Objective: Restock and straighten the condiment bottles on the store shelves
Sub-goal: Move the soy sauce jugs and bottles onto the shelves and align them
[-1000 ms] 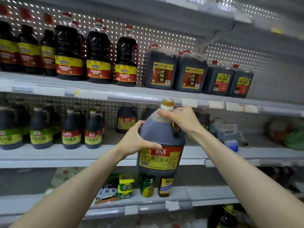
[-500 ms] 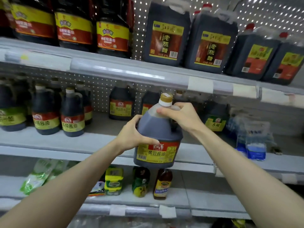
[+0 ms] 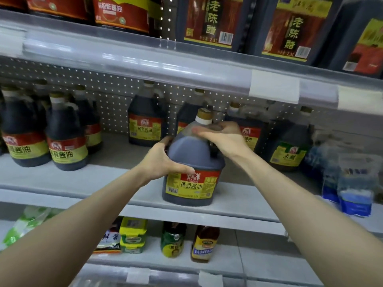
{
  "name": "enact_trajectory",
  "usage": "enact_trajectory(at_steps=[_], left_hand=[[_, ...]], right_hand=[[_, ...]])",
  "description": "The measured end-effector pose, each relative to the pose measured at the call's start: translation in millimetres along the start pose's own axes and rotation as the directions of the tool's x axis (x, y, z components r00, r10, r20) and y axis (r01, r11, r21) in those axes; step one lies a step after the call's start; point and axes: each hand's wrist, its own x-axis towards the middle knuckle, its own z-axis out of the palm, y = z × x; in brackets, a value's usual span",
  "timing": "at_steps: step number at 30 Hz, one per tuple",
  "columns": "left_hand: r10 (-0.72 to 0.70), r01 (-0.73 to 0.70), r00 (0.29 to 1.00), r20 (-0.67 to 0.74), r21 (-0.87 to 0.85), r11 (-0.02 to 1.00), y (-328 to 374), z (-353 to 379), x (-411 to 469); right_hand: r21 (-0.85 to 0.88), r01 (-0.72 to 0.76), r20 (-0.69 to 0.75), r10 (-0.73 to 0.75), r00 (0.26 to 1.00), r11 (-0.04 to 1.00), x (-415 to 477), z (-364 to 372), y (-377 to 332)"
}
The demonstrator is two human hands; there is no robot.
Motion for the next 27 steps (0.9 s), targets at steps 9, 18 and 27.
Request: enact_trajectory(at_steps=[9,18,27], left_hand=[[-0.025,0.027,0.999,0.025,-0.06,0.998,-15.7,1.6,16.8],[-0.063,0.061,0.998,-0.004,-0.178,0.982,-23.0,11.1,2.5],[-0.154,0.136,0.987,-0.039,-0.299,0.944,-15.5,21.3,-23.3]], right_hand=[[0.027,0.037,-0.042,-0.036,0.998,0.999,23.4,9.6,18.3],[0.106,0.002,-0.095,0.008,0.995,0.994,-11.1,15.5,45.4],[0.226,-0.197,-0.049,0.213,0.976,0.954,-43.1,30.7,71.2]])
